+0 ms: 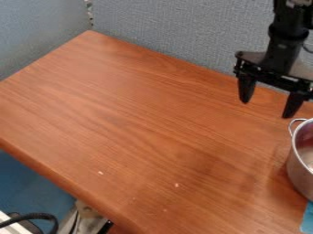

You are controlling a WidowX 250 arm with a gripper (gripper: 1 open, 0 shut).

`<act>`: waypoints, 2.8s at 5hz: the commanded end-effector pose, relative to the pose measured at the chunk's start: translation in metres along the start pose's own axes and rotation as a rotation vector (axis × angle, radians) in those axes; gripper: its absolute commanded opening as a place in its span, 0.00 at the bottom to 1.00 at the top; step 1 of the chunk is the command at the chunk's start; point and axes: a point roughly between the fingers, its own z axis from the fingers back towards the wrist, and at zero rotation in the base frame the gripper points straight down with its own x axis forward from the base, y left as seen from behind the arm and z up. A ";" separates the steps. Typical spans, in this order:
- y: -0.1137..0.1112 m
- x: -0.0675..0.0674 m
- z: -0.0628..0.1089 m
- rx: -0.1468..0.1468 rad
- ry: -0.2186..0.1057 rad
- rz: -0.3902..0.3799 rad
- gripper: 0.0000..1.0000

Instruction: Put the red object in the metal pot

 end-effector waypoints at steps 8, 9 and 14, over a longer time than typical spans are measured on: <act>0.014 0.017 0.001 -0.048 -0.132 -0.296 1.00; 0.004 0.023 -0.003 -0.021 -0.132 -0.317 1.00; -0.006 0.015 0.042 -0.018 -0.059 -0.257 1.00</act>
